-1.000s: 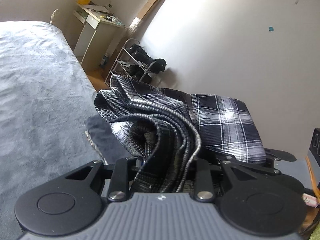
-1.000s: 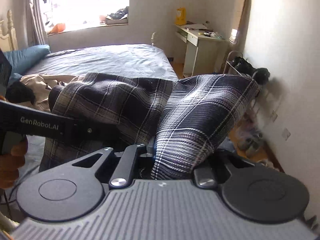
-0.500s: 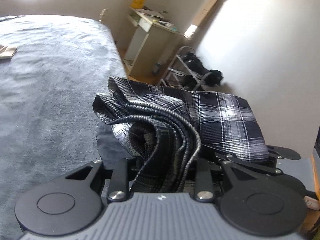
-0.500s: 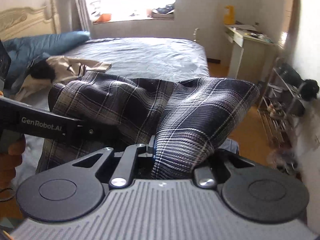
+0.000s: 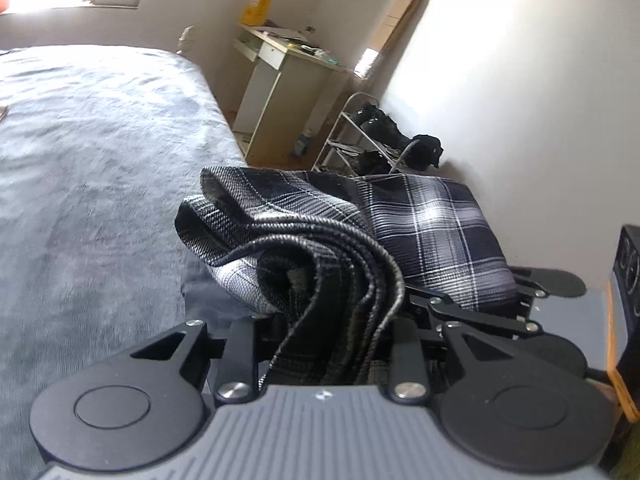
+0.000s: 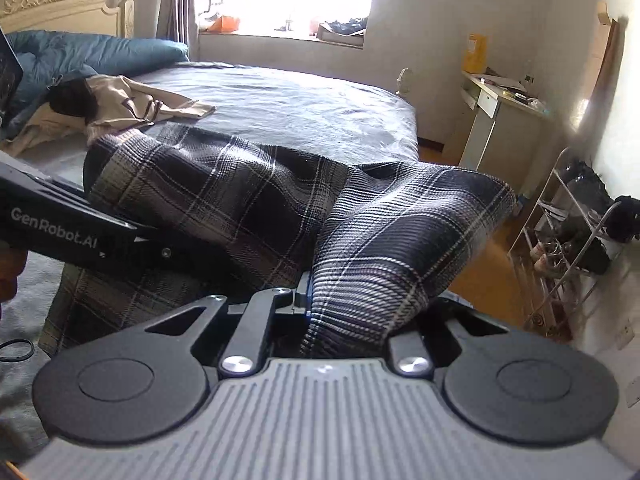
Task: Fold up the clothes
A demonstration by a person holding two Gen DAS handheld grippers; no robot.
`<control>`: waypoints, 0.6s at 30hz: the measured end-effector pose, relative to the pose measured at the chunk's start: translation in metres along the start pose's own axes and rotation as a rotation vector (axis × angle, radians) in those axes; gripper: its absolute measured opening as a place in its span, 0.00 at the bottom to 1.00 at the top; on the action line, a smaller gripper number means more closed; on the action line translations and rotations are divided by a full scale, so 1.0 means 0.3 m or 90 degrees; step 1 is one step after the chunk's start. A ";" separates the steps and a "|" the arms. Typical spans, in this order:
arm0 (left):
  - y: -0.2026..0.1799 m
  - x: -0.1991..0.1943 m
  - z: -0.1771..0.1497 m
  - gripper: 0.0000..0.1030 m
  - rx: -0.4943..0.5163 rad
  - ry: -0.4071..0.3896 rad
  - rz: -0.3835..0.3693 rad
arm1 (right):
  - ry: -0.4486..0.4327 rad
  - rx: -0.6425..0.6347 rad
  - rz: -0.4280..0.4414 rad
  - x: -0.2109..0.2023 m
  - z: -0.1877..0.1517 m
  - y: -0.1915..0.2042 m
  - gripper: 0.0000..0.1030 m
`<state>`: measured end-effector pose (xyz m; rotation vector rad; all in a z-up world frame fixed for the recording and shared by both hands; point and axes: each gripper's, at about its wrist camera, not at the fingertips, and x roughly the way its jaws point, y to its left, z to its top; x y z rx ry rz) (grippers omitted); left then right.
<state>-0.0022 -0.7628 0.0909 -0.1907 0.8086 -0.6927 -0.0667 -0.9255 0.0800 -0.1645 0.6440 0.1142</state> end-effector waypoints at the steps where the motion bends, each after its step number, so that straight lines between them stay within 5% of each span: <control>1: 0.017 0.018 0.010 0.29 0.001 -0.001 -0.003 | -0.001 -0.005 -0.003 0.014 -0.003 -0.001 0.11; 18: 0.163 0.203 0.050 0.29 -0.007 0.038 -0.037 | 0.039 0.004 0.005 0.181 -0.025 -0.055 0.11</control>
